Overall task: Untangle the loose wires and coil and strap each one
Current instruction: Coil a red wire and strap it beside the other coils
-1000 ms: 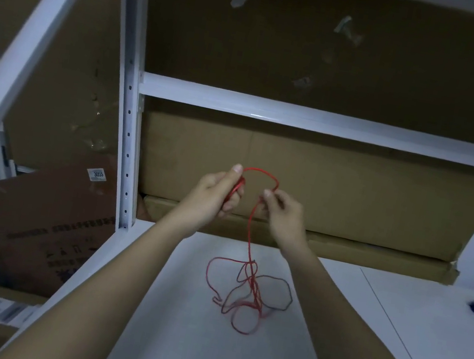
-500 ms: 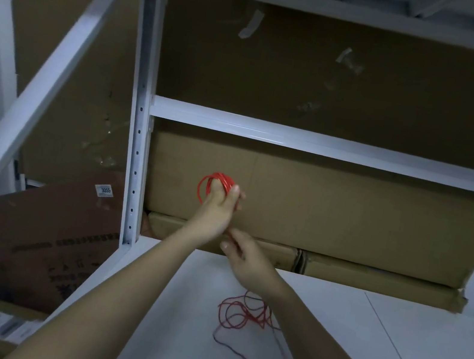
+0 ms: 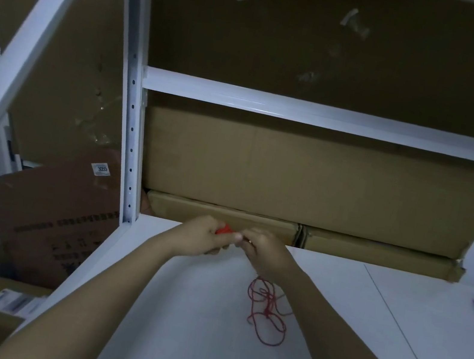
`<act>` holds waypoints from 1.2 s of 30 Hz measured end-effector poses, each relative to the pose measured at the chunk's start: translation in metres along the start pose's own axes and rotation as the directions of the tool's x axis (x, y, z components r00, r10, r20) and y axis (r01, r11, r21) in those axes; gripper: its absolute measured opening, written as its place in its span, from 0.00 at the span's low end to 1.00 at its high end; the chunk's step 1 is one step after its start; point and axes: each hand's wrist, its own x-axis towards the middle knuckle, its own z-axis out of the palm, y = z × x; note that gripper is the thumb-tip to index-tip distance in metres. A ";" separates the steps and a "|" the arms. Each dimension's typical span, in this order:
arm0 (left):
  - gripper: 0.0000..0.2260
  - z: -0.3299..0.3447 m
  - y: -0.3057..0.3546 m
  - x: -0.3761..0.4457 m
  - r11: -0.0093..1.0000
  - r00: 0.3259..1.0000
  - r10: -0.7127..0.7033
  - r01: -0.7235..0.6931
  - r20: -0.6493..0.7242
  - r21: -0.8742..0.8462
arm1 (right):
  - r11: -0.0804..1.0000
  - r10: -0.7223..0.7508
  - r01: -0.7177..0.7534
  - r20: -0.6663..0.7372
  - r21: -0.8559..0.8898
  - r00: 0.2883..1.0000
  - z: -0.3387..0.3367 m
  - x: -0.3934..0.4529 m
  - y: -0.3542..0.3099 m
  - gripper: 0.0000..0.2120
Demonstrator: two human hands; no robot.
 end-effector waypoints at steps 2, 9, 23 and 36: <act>0.18 -0.001 0.005 -0.005 0.974 0.999 0.014 -0.020 -0.029 -0.225 | 0.997 0.076 -0.078 0.101 0.014 0.992 0.006 -0.006 0.011 0.07; 0.17 -0.018 0.027 -0.009 0.896 0.983 0.055 -0.126 -0.175 -0.425 | 0.944 0.291 -0.305 0.120 0.128 0.949 0.031 -0.037 0.049 0.09; 0.18 -0.019 0.050 -0.004 0.760 0.949 0.046 -0.235 -0.310 -0.606 | 0.345 0.711 0.033 -0.284 0.938 0.644 -0.019 0.004 0.029 0.09; 0.20 -0.020 0.058 -0.002 0.528 0.906 -0.029 -0.346 -0.423 -0.776 | 0.915 0.191 -0.228 -0.140 -0.333 0.972 -0.001 -0.001 0.017 0.18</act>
